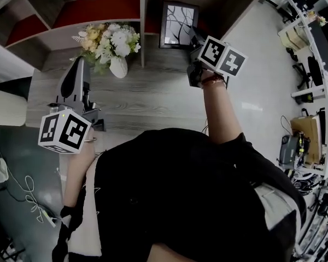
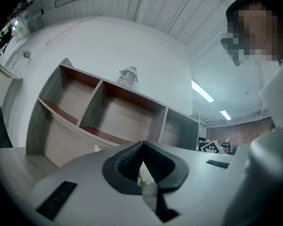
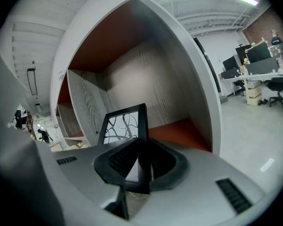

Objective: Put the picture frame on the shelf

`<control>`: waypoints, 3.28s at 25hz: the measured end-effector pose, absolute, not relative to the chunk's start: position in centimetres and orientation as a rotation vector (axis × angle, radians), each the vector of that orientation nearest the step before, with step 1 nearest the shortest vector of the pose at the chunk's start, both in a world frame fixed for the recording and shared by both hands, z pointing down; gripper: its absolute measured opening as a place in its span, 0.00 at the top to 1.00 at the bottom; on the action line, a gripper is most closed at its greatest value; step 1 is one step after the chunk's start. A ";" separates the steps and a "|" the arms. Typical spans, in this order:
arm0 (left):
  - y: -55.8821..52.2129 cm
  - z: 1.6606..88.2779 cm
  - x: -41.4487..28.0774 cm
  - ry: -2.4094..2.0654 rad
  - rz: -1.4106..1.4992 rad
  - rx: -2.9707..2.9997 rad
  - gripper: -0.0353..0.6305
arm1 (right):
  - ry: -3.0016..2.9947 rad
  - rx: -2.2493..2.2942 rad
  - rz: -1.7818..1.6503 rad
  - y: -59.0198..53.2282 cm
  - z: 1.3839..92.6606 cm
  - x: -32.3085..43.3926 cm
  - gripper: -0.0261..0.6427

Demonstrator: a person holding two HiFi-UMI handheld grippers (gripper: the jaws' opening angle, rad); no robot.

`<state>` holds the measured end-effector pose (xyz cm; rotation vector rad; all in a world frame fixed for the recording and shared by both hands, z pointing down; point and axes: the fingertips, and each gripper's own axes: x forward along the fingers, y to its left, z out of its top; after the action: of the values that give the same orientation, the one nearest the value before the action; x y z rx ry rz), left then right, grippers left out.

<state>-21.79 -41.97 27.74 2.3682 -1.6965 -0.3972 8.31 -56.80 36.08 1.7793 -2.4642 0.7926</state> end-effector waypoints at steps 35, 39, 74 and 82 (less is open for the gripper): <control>-42.1 28.9 -23.7 -1.708 -0.388 2.340 0.93 | -2.199 2.031 0.773 -59.2 37.4 10.9 0.85; -42.1 29.0 -24.0 -1.715 -0.387 2.333 0.93 | -2.202 2.044 0.793 -59.4 37.6 10.9 0.85; -42.6 30.0 -23.2 -1.683 -0.374 2.328 0.93 | -2.182 1.931 0.615 -59.6 38.0 9.4 0.85; -42.4 29.7 -22.5 -1.663 -0.367 2.348 0.93 | -2.268 1.857 0.696 -59.4 37.6 9.0 0.81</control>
<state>-22.46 -42.43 29.68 2.3481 -1.6628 -0.3672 8.98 -59.43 37.64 1.8567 -2.2678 0.6962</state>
